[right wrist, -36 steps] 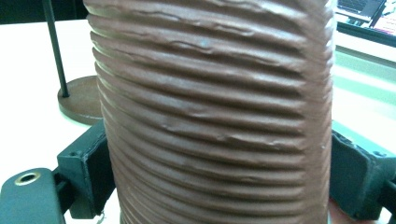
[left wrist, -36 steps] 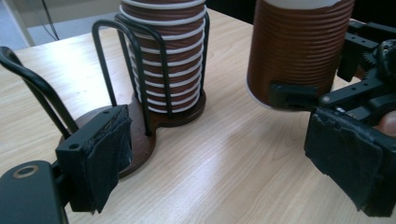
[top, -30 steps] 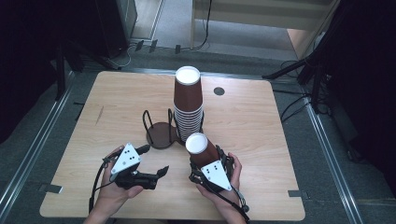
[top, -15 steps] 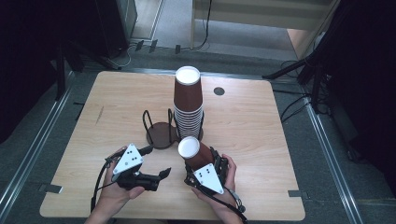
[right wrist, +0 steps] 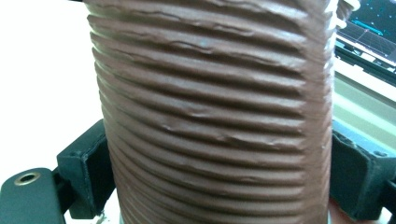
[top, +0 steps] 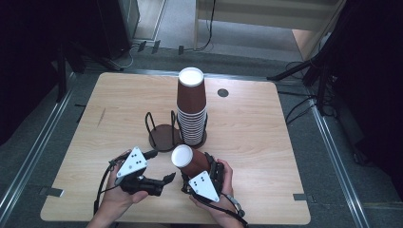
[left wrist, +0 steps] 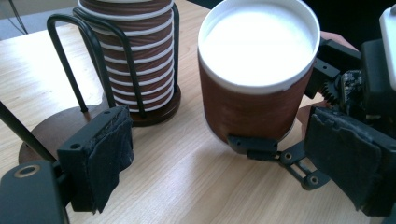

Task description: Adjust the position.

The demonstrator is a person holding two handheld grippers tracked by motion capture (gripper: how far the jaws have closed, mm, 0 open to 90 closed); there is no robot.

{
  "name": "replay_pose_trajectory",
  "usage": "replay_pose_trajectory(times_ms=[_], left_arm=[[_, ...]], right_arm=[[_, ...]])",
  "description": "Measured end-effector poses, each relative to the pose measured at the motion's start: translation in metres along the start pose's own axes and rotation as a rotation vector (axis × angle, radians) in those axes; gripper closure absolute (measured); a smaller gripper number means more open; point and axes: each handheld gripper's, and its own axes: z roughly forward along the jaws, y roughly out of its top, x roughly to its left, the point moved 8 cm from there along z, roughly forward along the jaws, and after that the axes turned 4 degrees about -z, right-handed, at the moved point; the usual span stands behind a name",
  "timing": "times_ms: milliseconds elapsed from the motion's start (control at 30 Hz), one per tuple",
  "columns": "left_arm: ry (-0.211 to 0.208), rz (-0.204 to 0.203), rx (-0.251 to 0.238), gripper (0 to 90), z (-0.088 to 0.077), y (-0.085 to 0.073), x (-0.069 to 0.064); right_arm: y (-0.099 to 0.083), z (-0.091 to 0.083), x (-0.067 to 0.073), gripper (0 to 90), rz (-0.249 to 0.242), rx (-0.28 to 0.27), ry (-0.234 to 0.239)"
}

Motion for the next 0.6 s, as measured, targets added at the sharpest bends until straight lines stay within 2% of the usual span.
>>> replay_pose_trajectory(times_ms=[200,600], left_arm=[[-0.019,-0.009,0.012,8.8,0.002,-0.001,-0.002],[-0.057,0.003,0.04,8.8,0.005,-0.003,-0.009]], right_arm=[[0.001,0.0,0.009,10.3,-0.036,-0.016,0.027],[0.003,0.0,0.022,10.3,-0.105,-0.037,0.063]])
